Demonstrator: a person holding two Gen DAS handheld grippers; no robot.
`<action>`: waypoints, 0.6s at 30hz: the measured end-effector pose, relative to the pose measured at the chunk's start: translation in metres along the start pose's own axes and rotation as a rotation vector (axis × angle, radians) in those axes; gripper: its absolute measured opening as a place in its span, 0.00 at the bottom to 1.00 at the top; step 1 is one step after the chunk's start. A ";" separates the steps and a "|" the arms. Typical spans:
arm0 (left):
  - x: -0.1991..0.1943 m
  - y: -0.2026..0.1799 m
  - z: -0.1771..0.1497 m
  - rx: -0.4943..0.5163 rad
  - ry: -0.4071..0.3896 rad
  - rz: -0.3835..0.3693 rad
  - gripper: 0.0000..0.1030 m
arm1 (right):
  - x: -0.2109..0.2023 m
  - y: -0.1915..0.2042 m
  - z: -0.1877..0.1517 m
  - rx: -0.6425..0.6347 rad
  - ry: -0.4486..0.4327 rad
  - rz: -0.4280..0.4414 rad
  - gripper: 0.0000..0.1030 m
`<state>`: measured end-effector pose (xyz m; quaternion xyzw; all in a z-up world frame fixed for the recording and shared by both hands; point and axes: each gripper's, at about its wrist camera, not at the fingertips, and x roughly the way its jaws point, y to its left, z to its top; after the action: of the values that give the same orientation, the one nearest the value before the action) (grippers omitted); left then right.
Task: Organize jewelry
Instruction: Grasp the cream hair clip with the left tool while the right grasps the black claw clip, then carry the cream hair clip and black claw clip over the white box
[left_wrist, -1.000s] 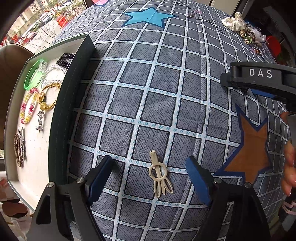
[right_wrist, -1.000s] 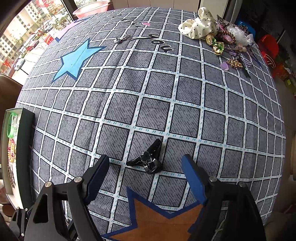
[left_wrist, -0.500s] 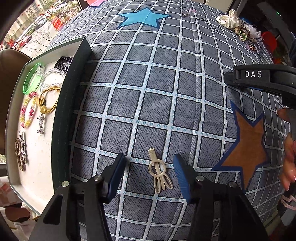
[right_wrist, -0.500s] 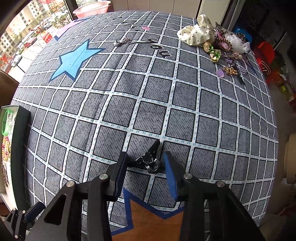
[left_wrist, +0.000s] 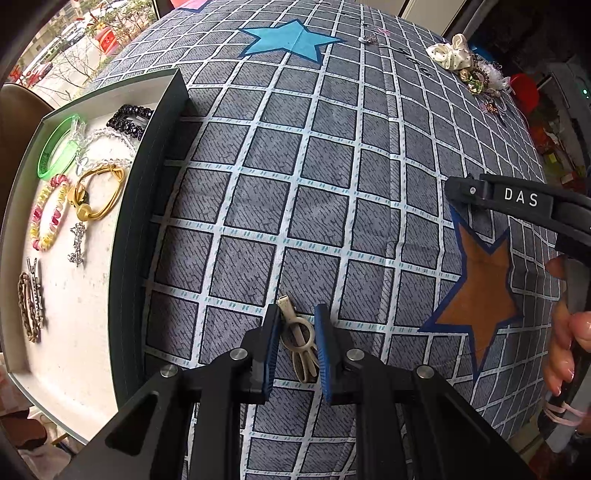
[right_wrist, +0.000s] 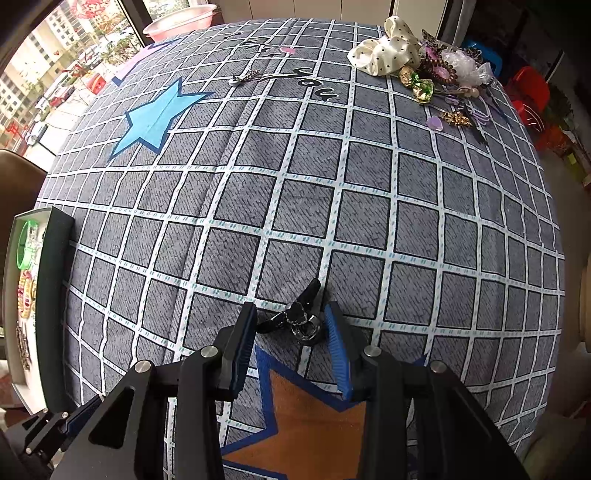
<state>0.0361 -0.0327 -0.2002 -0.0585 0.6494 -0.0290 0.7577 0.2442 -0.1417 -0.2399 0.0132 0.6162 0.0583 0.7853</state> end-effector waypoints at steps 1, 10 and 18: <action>0.000 0.001 0.001 0.002 0.002 -0.001 0.25 | 0.000 -0.001 -0.003 0.004 0.003 0.003 0.40; -0.010 -0.008 -0.010 0.058 -0.018 -0.025 0.25 | -0.013 -0.016 -0.043 0.037 0.024 0.029 0.40; -0.023 -0.003 -0.017 0.095 -0.047 -0.042 0.25 | -0.036 -0.027 -0.089 0.062 0.050 0.041 0.40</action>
<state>0.0155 -0.0341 -0.1802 -0.0366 0.6278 -0.0742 0.7739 0.1517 -0.1773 -0.2292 0.0486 0.6367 0.0555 0.7676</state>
